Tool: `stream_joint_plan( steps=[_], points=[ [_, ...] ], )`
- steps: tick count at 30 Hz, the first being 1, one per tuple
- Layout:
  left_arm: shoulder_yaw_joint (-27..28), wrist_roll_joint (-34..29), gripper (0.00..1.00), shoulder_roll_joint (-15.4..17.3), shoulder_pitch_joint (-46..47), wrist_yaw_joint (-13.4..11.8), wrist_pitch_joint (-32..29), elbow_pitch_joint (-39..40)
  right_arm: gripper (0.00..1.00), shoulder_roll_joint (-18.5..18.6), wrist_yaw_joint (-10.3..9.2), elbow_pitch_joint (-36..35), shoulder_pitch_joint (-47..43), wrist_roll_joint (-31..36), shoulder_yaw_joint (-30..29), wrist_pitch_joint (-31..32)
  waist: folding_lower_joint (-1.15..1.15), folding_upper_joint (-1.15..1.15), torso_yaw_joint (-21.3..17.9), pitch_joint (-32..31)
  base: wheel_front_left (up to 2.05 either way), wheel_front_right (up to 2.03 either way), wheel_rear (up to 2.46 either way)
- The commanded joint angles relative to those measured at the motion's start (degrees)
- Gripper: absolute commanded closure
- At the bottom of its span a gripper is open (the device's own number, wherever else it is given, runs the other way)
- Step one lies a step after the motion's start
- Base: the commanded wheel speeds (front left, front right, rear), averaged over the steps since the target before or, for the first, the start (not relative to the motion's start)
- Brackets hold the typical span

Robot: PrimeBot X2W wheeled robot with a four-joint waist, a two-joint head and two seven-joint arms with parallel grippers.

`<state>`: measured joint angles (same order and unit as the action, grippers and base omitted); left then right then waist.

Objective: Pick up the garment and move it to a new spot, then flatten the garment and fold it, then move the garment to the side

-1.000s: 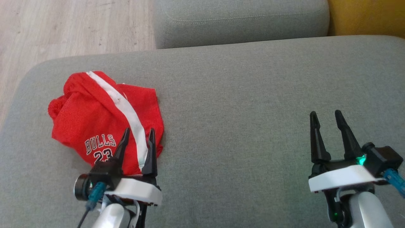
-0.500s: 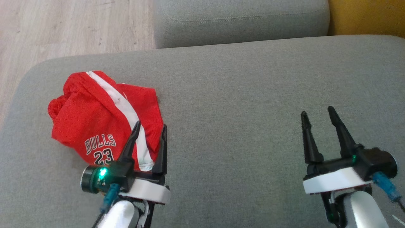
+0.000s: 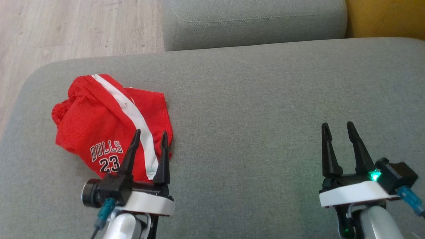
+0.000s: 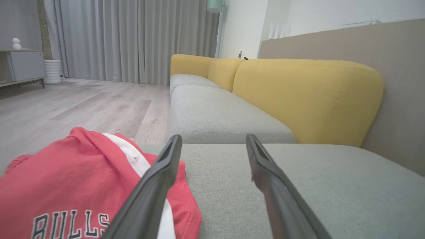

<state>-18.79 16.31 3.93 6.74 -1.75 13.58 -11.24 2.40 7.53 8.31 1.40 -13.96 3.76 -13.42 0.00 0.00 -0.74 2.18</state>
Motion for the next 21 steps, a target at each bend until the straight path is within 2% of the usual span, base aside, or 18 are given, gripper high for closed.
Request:
stream_joint_plan(
  steps=[1, 4, 9, 21],
  points=[
    [1.9, -2.4, 0.0, -0.2, 1.5, 0.3, 1.0, 0.9, 0.0, 0.5, -0.04, -1.4, 0.5, 0.1, 1.6, -1.1, 0.0, 0.0, -0.1, -0.1, 0.0, 0.0, 0.0],
    [2.0, -5.3, 0.0, -0.5, 1.4, 0.5, 1.4, -0.8, 0.0, 0.5, -0.04, -0.9, 0.6, 0.5, 2.0, -1.6, 0.0, 0.0, -0.3, -0.3, 0.0, 0.0, 0.0],
    [2.6, -6.3, 0.0, -0.8, 1.4, 0.9, 1.4, -3.0, 0.0, 0.5, -0.04, 0.7, 0.7, -2.4, 2.2, -1.6, 0.0, 0.0, -0.5, -0.4, 0.0, 0.0, 0.0],
    [3.7, -6.7, 0.0, -1.0, 1.5, 1.3, 1.4, -3.4, 0.0, 0.5, -0.04, 1.7, 1.0, -3.2, 2.4, -1.6, 0.0, 0.0, -0.1, -0.4, 0.0, 0.0, 0.0]
  ],
)
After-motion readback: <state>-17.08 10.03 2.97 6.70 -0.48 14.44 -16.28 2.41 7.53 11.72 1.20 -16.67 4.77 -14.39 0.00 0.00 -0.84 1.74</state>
